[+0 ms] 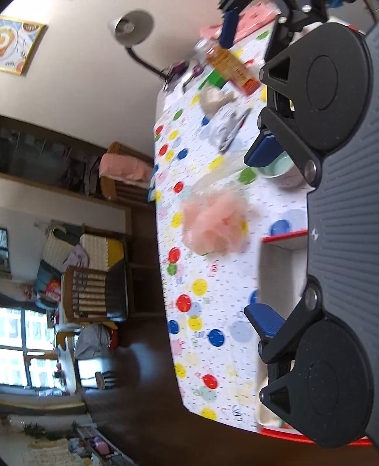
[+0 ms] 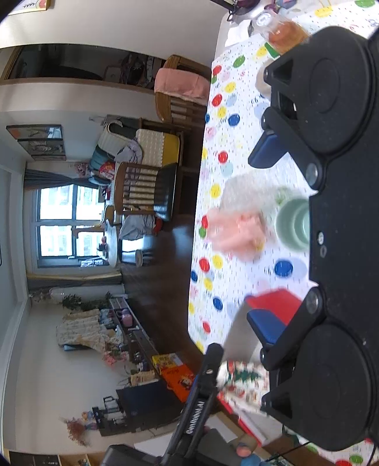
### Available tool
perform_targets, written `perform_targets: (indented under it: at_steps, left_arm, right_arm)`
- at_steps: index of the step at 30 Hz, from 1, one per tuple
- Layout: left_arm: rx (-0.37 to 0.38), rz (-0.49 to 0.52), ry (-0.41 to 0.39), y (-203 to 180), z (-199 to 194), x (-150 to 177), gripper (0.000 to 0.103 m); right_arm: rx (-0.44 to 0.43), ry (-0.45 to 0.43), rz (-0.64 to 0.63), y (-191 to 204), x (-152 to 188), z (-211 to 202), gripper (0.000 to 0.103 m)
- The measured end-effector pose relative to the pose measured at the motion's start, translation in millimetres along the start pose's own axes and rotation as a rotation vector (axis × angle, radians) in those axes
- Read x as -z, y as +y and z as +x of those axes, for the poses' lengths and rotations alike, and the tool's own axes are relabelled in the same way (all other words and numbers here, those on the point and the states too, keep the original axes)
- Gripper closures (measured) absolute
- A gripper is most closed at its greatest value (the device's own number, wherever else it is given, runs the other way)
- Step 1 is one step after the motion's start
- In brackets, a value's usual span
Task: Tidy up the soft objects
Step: 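Move both tools toward the pink bath puff and bubble wrap, then grasp the pink bath puff with the left tool while the right tool grasps the bubble wrap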
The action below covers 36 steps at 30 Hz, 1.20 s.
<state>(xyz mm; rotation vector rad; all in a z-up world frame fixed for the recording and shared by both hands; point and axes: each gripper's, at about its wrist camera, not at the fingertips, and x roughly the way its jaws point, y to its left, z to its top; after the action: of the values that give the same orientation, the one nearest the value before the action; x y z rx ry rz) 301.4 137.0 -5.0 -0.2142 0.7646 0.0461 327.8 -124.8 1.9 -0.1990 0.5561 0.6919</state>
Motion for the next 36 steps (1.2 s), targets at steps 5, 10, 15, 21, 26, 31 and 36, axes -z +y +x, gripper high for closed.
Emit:
perform_targets:
  at_steps: [5,10,15,21,26,31,36]
  left_arm:
    - [-0.041,0.017,-0.013,-22,38,-26,0.002]
    - [-0.094,0.024,0.007,-40,82,-49,0.002]
    - [-0.181,-0.013,0.036,-44,127,-61,0.002]
    - [-0.206,-0.096,0.093,-38,172,-68,0.002]
    - [-0.213,-0.189,0.096,-29,193,-75,0.002]
    - [-0.199,-0.222,0.154,-28,225,-73,0.002]
    - [-0.218,-0.262,0.199,-23,249,-62,0.003]
  right_arm:
    - [0.012,0.032,0.031,-30,0,31,0.001]
    - [0.011,0.082,0.025,-57,3,64,0.003]
    - [-0.016,0.126,0.005,-68,2,103,0.006]
    - [-0.045,0.170,-0.033,-73,0,147,0.010]
    - [-0.099,0.160,0.042,-95,-17,167,0.011]
    - [-0.146,0.219,-0.040,-87,-13,193,0.010]
    - [-0.149,0.279,-0.072,-79,-3,220,0.014]
